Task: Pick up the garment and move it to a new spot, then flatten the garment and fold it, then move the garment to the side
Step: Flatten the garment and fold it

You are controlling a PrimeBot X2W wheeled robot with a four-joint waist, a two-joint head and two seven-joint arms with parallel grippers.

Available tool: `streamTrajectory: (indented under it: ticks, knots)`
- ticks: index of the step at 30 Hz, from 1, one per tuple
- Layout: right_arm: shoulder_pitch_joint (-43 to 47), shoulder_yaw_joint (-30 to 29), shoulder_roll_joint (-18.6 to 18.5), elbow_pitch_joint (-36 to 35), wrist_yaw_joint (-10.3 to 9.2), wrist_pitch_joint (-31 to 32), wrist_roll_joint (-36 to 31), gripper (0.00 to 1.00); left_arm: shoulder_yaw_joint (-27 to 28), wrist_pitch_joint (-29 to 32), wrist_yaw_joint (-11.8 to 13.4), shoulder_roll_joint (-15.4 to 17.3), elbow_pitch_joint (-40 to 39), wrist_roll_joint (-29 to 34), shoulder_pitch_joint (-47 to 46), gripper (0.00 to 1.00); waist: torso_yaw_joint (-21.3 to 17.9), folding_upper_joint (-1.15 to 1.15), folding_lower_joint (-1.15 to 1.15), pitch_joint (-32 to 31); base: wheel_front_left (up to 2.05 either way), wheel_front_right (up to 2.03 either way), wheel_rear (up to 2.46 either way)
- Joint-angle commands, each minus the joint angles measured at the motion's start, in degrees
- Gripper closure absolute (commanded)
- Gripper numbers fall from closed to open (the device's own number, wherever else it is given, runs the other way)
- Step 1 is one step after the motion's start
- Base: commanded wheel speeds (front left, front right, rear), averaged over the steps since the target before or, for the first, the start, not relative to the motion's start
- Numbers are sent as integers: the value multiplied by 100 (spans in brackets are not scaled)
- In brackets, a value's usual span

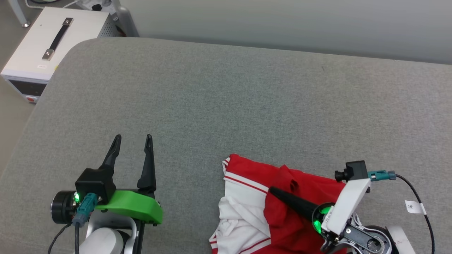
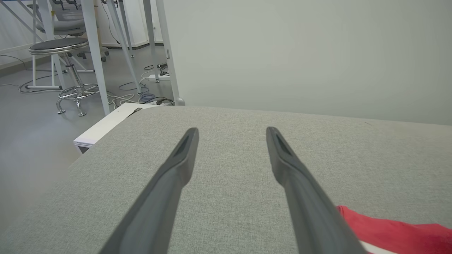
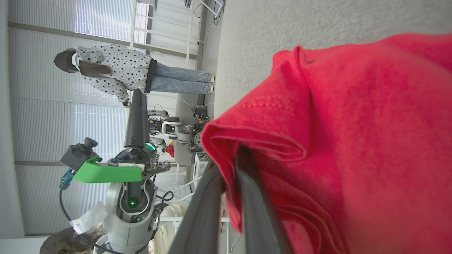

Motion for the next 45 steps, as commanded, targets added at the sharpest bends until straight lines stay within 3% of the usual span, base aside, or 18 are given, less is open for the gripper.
streamTrajectory:
  ticks: [1, 7, 14, 15, 17, 18, 19, 26, 31, 38, 45]
  knots:
    - [-163, 167, 10, 35, -3, -131, 158, 100, 13, -54, -28, -66, 12, 48, -111, 0, 195, 0, 0, 226, 0, 0, 0]
    - [-395, 836, 11, 199, -3, -355, 305, 100, 30, -137, -73, -190, 100, 61, -222, 0, 295, 0, 0, 445, 0, 0, 0]
    - [-529, 1209, -49, 507, -3, -681, 104, 100, 51, -208, -152, -324, 228, 81, -315, 0, 313, 0, 0, 592, 0, 0, 0]
    - [-535, 1221, -55, 544, -3, -752, 92, 85, 57, -215, -164, -339, 250, 83, -322, 0, 308, 0, 0, 594, 0, 0, 0]
    - [-549, 1278, -78, 616, -3, -835, 102, 71, 73, -229, -188, -367, 296, 86, -325, 0, 297, 0, 0, 586, 0, 0, 0]
    - [-556, 1312, -98, 642, -3, -869, 110, 45, 82, -236, -200, -378, 319, 89, -322, 0, 290, 0, 0, 573, 0, 0, 0]
    - [-563, 1340, -117, 658, -3, -899, 112, 0, 88, -240, -208, -387, 336, 92, -317, 0, 283, 0, 0, 560, 0, 0, 0]
    - [-615, 1545, -242, 524, -3, -1202, 180, 0, 124, -260, -239, -409, 397, 121, -246, 0, 227, 0, 0, 345, 0, 0, 0]
    - [-727, 1674, -370, 296, -3, -1799, -235, 0, 121, -264, -245, -368, 419, 132, -148, 0, 158, 0, 0, 123, 0, 0, 0]
    - [-855, 1450, -620, 446, -3, -3002, -1805, 0, 101, -257, -233, -296, 430, 112, 34, 0, 14, 0, 0, -225, 0, 0, 0]
    - [-837, 901, -622, 625, -3, -3640, -3484, 0, 143, -262, -234, -253, 430, 69, 192, 0, -206, 0, 0, -433, 0, 0, 0]
